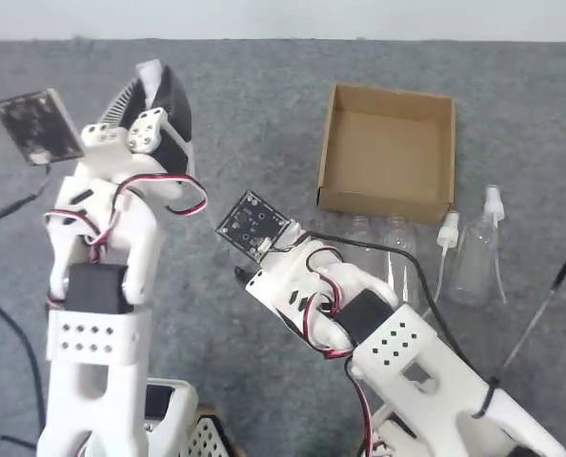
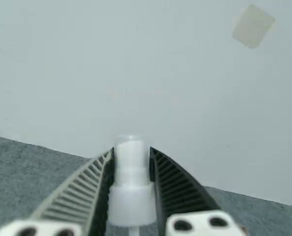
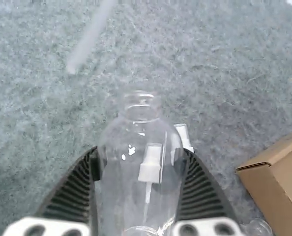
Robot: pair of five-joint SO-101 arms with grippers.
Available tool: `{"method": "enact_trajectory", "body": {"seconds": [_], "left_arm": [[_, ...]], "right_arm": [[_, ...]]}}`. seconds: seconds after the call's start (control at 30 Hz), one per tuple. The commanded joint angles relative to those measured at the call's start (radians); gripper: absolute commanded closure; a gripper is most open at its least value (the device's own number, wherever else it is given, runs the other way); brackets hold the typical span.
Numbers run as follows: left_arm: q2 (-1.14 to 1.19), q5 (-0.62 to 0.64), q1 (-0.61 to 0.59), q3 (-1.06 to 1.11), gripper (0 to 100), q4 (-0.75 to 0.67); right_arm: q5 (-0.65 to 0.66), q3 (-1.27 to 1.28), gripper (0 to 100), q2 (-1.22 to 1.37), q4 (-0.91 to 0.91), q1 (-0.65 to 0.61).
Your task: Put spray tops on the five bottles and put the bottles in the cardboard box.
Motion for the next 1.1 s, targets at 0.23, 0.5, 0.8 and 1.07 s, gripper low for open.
{"method": "enact_trajectory", "body": {"seconds": [0.23,0.5,0.8,1.07], "left_arm": [[-0.018,0.003,-0.008,0.087,98,-0.199],[-0.018,0.002,-0.006,0.119,98,-0.224],[0.055,-0.04,-0.006,0.16,98,-0.336],[0.101,-0.034,0.003,0.156,98,-0.308]], "right_arm": [[-0.018,-0.008,99.3,-0.051,-0.018,-0.01],[-0.02,-0.008,99.3,-0.053,-0.018,-0.01],[-0.02,-0.008,99.3,-0.053,-0.018,-0.01],[-0.02,-0.008,99.3,-0.053,-0.021,-0.01]]}}
